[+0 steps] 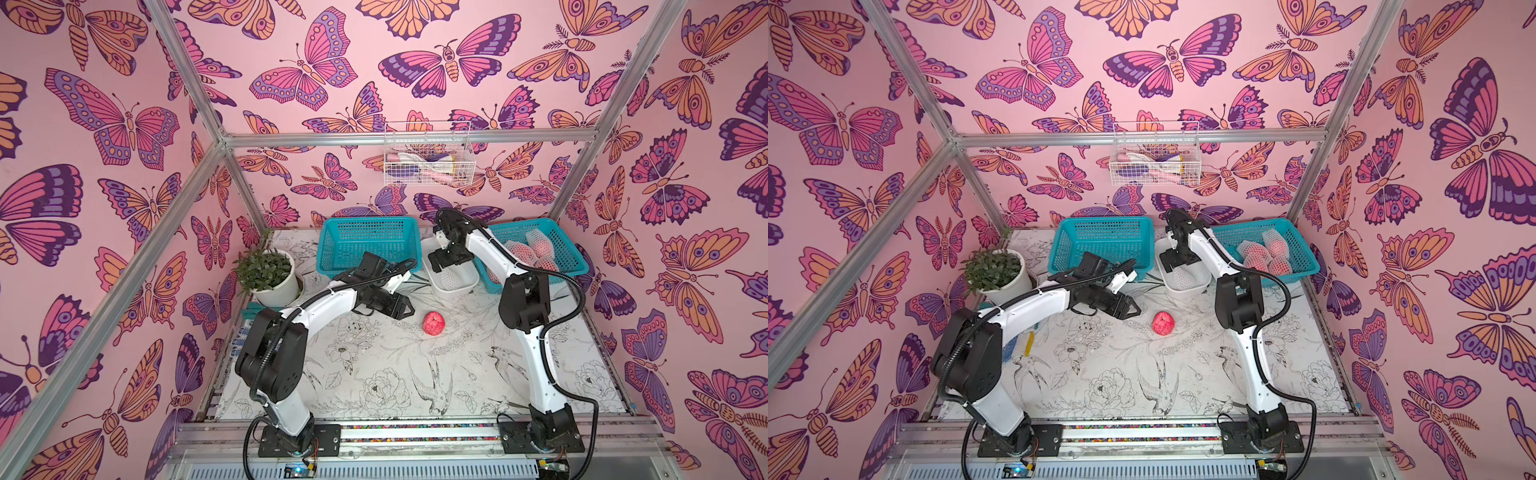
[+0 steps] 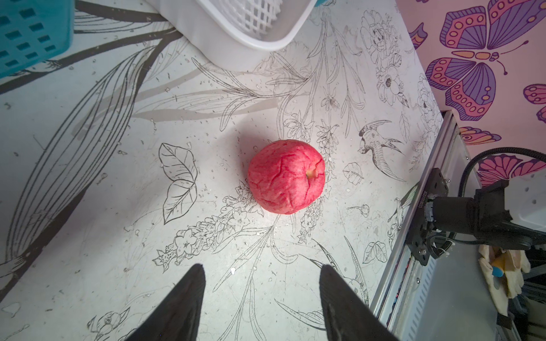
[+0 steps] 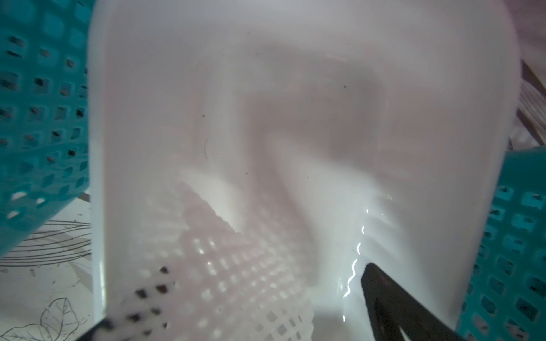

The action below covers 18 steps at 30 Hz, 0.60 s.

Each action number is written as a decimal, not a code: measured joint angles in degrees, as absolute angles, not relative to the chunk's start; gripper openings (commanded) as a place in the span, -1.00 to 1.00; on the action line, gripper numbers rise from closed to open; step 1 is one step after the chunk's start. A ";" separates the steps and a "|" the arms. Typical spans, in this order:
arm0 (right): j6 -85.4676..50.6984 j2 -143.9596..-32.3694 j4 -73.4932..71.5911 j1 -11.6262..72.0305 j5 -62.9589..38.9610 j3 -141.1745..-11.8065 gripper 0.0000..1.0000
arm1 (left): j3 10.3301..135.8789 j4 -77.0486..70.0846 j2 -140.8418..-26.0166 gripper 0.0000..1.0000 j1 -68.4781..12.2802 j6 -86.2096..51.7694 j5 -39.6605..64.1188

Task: Remove foam nets from apples
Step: Place the foam net into the storage box.

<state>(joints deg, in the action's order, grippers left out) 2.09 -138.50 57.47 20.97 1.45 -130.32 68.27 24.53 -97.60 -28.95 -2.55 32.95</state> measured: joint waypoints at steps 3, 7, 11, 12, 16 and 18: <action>1.89 -137.36 56.58 20.97 0.75 -130.32 0.99 | 68.03 24.58 -96.90 0.31 -29.23 -2.33 32.67; 1.76 -135.31 55.18 20.97 0.32 -130.34 0.99 | 67.66 24.71 -96.09 0.33 -29.41 -1.96 32.03; 1.78 -134.72 55.11 20.97 0.38 -131.83 0.99 | 67.61 25.21 -95.94 0.41 -30.09 -1.54 31.16; 1.76 -134.50 55.13 20.97 0.40 -131.92 0.99 | 67.61 25.32 -95.94 0.43 -30.57 -1.30 30.72; 1.56 -131.50 55.13 20.75 0.64 -130.13 0.99 | 68.60 26.13 -96.18 0.59 -34.22 0.73 28.01; 1.19 -127.48 54.92 20.21 0.64 -126.67 0.99 | 69.95 26.52 -96.79 0.88 -36.23 2.17 26.87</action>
<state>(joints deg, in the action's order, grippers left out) 1.19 -127.48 54.92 20.21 0.64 -126.67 69.95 26.52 -96.79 -36.23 2.17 26.87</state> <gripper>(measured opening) 0.993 0.857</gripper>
